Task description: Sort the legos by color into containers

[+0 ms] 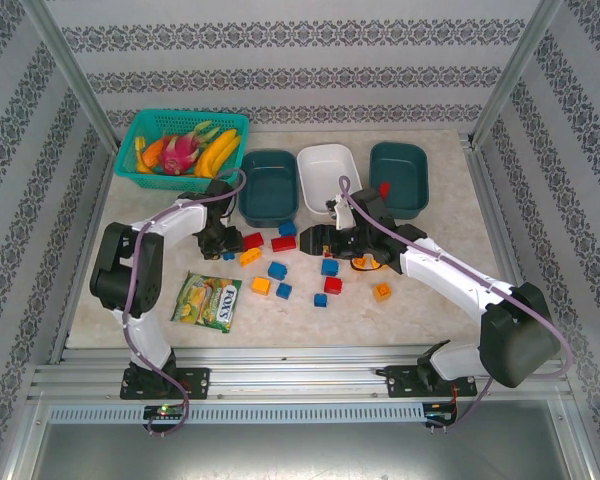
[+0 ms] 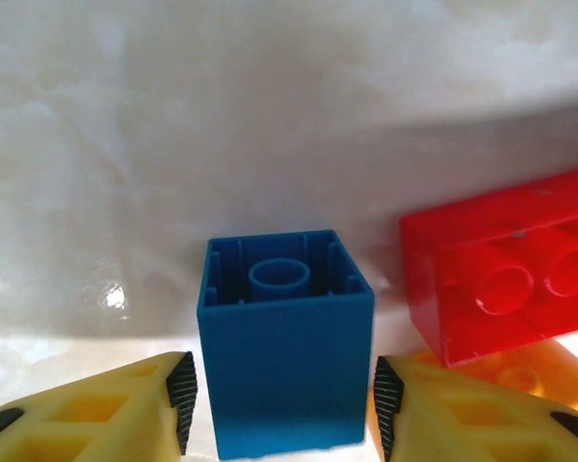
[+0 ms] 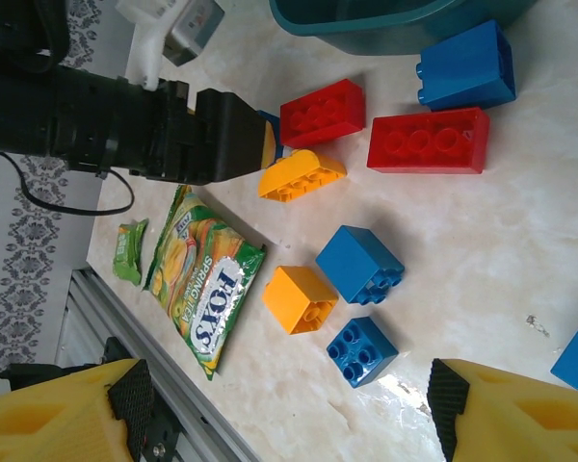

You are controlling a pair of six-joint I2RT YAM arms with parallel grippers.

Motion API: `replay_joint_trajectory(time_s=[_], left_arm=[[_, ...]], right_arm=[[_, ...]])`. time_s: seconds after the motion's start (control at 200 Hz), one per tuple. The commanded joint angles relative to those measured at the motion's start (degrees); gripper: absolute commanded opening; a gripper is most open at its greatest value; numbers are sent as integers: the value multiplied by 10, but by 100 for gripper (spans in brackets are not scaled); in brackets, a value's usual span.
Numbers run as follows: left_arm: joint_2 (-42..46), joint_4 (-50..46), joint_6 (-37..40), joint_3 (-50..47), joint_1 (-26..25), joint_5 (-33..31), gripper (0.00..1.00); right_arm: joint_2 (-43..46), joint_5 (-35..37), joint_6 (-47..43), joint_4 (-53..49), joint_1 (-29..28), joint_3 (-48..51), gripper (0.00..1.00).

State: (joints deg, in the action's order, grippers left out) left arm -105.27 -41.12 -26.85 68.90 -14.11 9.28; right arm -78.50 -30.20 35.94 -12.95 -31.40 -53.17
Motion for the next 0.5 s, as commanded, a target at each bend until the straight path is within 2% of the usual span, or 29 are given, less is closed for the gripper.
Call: replay_joint_trajectory(time_s=[0.0,0.135,0.235,0.355,0.495], left_arm=[[-13,3,19,4,11,-18,50],[-13,5,31,3,11,-38,39],[3,0,34,1,11,-50,27],[46,-31,31,13,12,-69,23],[81,-74,23,81,9,-50,19]], right_arm=[[-5,-14,6,15,-4,-7,77],[-10,-17,5,17,-4,-13,78],[-6,-10,1,18,-5,-18,84],[16,13,7,28,-4,-26,97],[34,30,33,46,10,-45,98]])
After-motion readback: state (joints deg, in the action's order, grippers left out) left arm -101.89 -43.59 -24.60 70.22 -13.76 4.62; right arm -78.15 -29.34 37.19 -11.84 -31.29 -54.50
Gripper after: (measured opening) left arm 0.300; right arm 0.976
